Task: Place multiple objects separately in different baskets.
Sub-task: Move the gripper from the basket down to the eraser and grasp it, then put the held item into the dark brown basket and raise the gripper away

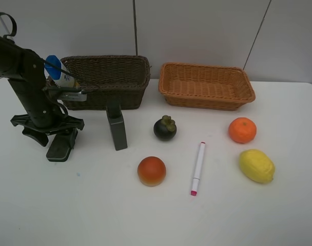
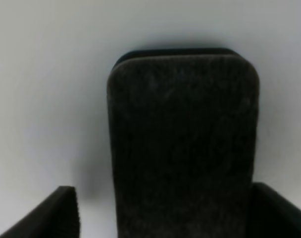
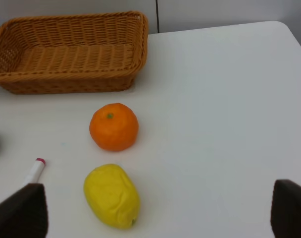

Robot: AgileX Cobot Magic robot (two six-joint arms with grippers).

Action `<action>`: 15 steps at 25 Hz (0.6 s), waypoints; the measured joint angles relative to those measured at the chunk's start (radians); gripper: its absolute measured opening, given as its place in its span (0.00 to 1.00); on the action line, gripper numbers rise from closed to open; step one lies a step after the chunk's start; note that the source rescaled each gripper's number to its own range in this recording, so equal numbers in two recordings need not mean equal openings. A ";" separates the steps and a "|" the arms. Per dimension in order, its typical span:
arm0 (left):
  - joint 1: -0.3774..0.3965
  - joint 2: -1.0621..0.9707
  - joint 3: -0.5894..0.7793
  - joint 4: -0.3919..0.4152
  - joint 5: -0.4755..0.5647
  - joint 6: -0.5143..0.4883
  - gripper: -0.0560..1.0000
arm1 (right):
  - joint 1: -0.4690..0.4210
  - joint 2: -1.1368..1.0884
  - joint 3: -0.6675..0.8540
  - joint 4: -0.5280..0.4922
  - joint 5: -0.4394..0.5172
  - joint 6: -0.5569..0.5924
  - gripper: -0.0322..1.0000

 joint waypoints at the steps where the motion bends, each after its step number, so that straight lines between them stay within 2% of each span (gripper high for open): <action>1: 0.000 0.000 -0.001 0.000 0.006 -0.001 0.32 | 0.000 0.000 0.000 0.000 0.000 0.000 1.00; 10: 0.000 -0.034 -0.001 0.001 0.098 0.002 0.32 | 0.000 0.000 0.000 0.000 0.000 0.000 1.00; 15: 0.000 -0.239 -0.011 -0.090 0.121 0.067 0.32 | 0.000 0.000 0.000 0.000 0.000 0.000 1.00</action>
